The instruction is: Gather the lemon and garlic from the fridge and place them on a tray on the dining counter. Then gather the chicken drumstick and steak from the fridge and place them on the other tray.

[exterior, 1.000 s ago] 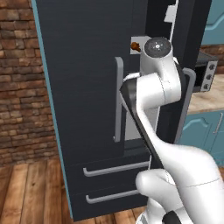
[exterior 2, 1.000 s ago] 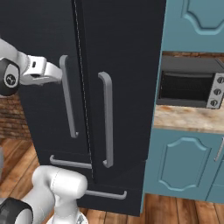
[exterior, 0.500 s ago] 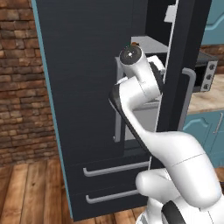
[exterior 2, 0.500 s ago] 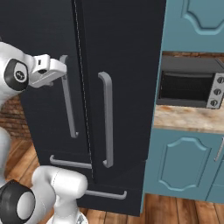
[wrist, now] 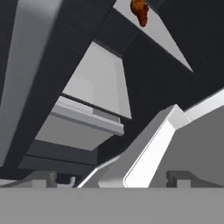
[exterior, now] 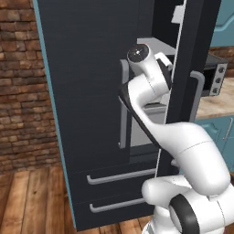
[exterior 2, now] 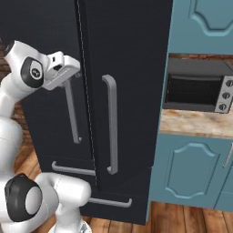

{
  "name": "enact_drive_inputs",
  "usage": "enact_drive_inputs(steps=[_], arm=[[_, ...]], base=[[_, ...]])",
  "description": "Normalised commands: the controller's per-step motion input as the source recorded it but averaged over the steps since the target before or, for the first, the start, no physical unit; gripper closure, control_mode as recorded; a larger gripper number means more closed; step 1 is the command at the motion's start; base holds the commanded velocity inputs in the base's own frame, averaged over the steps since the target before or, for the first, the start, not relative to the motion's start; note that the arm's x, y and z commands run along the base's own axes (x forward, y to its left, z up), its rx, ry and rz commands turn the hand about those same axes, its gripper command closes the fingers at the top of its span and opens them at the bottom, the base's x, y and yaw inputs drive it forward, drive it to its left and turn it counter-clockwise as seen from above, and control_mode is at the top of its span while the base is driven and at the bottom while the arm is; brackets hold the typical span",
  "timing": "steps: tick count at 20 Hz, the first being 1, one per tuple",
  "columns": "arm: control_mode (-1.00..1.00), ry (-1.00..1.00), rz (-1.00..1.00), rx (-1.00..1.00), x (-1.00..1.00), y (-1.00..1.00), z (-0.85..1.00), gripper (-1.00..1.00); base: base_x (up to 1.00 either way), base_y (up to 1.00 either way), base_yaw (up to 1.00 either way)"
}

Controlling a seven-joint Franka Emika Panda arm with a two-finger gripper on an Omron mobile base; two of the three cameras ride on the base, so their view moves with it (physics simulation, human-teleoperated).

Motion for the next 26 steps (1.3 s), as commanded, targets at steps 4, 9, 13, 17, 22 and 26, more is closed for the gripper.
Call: enact_drive_inputs(steps=[4, 9, 13, 17, 22, 26], arm=[[-1.00, 0.11, 0.17, -0.05, 0.49, -0.25, -0.04, -1.00], [-1.00, 0.06, 0.09, -0.08, 0.03, -0.24, -0.04, -1.00], [-1.00, 0.00, -0.02, -0.05, -0.74, -0.34, -0.05, -1.00], [-1.00, 0.04, -0.05, 0.00, -0.62, -0.62, 0.00, -1.00], [-1.00, 0.13, 0.00, 0.00, 0.00, -0.98, 0.00, -1.00], [-1.00, 0.13, 0.00, 0.00, -0.02, -1.00, 0.00, -1.00]], base=[[0.00, 0.00, 0.00], [0.00, 0.00, 0.00], [0.00, 0.00, 0.00], [0.00, 0.00, 0.00], [0.00, 0.00, 0.00], [0.00, 0.00, 0.00]])
